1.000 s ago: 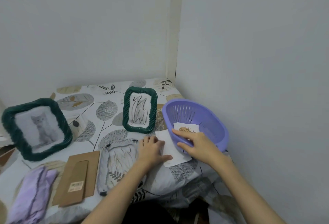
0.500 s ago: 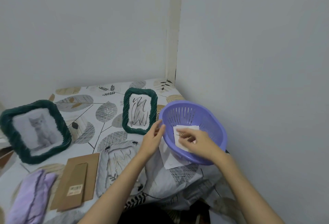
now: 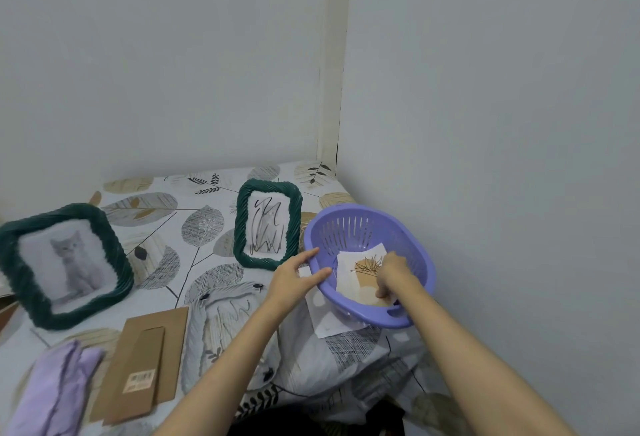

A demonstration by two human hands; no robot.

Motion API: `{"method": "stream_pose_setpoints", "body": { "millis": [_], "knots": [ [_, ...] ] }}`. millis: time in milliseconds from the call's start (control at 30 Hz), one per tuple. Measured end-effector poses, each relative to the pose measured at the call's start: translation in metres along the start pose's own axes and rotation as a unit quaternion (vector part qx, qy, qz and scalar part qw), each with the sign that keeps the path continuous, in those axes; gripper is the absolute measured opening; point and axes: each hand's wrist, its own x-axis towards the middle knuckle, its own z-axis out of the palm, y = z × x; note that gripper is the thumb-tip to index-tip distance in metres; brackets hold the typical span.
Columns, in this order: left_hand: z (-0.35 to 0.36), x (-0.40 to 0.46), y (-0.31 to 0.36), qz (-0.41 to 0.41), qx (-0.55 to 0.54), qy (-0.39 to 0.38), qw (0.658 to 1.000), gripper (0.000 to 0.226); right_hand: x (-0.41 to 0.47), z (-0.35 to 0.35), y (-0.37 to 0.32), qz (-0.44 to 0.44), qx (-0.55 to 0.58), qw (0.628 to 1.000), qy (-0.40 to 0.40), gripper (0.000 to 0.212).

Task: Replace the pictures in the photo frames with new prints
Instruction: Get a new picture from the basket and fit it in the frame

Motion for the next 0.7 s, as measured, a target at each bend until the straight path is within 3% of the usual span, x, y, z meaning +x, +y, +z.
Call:
{"method": "stream_pose_setpoints", "body": {
  "millis": [100,267,333,400,467,567,633,700],
  "knots": [
    [0.0,0.001,0.001,-0.001,-0.003,-0.002,1.0,0.054,-0.003,-0.004,0.004,-0.022,0.014,0.997,0.067,0.025],
    [-0.001,-0.001,0.003,0.017,0.074,0.007,0.997,0.058,-0.018,-0.014,0.008,-0.069,0.074,0.988,0.119,0.011],
    [-0.001,-0.005,0.01,0.067,0.089,0.037,0.993,0.054,-0.025,-0.014,0.008,-0.115,0.14,0.97,0.163,0.026],
    [0.001,-0.013,0.024,0.086,0.027,0.049,0.995,0.039,-0.033,-0.01,0.007,-0.163,0.197,0.943,0.213,0.043],
    [0.004,-0.019,0.042,0.032,-0.12,0.014,0.992,0.034,-0.045,-0.004,0.001,-0.224,0.201,0.926,0.229,0.038],
    [0.001,-0.022,0.057,-0.104,-0.351,-0.042,0.93,0.046,-0.065,0.007,-0.009,-0.32,0.152,0.909,0.218,0.024],
    [-0.01,-0.023,0.058,-0.127,-0.42,-0.067,0.896,0.056,-0.078,0.011,-0.016,-0.362,0.105,0.904,0.202,0.038],
    [-0.021,-0.028,0.054,-0.11,-0.436,-0.077,0.89,0.056,-0.088,0.014,-0.021,-0.375,0.048,0.913,0.154,0.061]
  ]
}}
